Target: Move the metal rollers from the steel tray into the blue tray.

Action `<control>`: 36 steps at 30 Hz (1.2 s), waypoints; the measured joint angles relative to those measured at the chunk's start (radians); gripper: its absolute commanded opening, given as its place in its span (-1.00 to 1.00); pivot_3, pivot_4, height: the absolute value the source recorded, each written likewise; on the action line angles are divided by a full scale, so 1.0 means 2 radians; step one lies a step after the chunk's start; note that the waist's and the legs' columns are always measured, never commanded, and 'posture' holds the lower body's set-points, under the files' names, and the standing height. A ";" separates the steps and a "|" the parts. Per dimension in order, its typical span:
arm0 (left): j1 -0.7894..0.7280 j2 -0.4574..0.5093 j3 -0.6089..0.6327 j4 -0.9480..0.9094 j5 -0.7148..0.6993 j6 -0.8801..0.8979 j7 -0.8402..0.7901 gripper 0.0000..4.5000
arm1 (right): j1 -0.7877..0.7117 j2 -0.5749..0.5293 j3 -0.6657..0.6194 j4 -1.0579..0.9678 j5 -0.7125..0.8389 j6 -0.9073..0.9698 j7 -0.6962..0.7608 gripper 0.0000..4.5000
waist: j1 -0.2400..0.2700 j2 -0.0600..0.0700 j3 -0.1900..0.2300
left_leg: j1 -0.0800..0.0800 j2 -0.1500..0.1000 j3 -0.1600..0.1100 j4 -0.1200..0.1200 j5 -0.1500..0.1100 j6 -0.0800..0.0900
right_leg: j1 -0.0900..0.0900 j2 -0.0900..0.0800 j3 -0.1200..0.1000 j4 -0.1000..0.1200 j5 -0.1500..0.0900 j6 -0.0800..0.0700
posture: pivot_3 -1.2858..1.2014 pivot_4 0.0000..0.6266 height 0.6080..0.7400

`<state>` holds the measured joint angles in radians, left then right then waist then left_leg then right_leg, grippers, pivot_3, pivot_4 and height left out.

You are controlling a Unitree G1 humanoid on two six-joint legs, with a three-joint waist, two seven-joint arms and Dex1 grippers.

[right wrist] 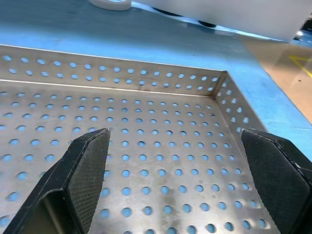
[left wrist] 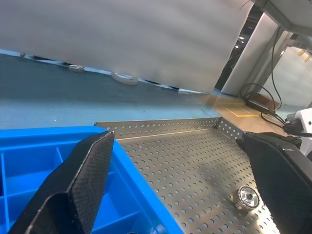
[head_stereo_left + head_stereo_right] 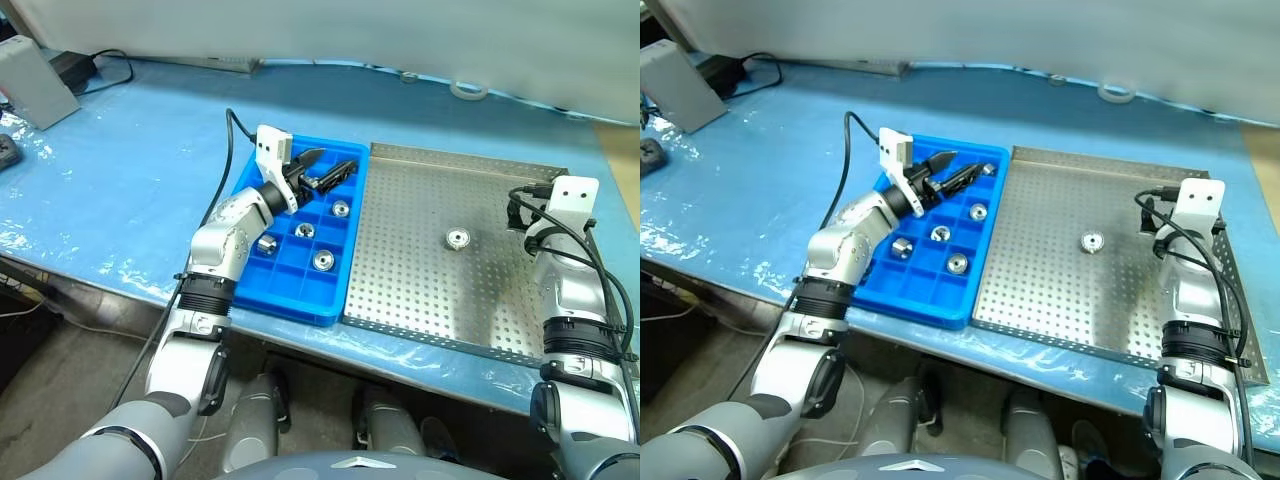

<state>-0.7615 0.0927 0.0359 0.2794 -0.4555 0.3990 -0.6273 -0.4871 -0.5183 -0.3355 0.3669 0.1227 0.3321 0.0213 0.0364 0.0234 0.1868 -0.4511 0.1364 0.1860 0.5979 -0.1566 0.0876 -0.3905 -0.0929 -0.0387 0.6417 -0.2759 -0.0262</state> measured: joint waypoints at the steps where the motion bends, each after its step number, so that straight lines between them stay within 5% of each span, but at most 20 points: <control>1: 0.000 0.000 0.000 0.000 0.000 0.000 0.000 0.99 | 0.001 0.001 0.004 -0.004 0.001 0.003 0.010 1.00 | 0.000 0.000 0.000 | 0.000 0.000 0.000 0.000 0.000 0.000 | 0.000 0.000 0.000 0.000 0.000 0.000 | -0.07 -0.52 1.00; 11: 0.001 0.002 0.000 -0.002 0.000 0.001 -0.001 0.99 | 0.050 -0.032 0.053 -0.224 0.157 0.072 0.276 1.00 | 0.004 0.000 0.000 | 0.000 0.000 0.000 0.000 0.000 0.000 | 0.001 0.000 0.000 -0.001 0.000 0.000 | -0.07 -0.52 1.00; 36: 0.005 0.002 -0.003 -0.003 0.000 0.007 -0.001 0.99 | 0.099 -0.023 0.098 -0.071 0.020 -0.023 0.231 1.00 | 0.000 0.000 0.000 | 0.001 0.000 0.000 -0.001 0.000 0.000 | 0.001 0.000 0.001 -0.001 0.000 -0.001 | -0.08 -0.52 1.00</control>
<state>-0.7516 0.0969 0.0301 0.2739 -0.4556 0.4128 -0.6284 -0.2893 -0.5646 -0.1397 0.2256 0.1629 0.2860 0.4833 0.0372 0.0225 0.1873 -0.4486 0.1365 0.1858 0.5967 -0.1565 0.0876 -0.3881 -0.0928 -0.0377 0.6391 -0.2753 -0.0272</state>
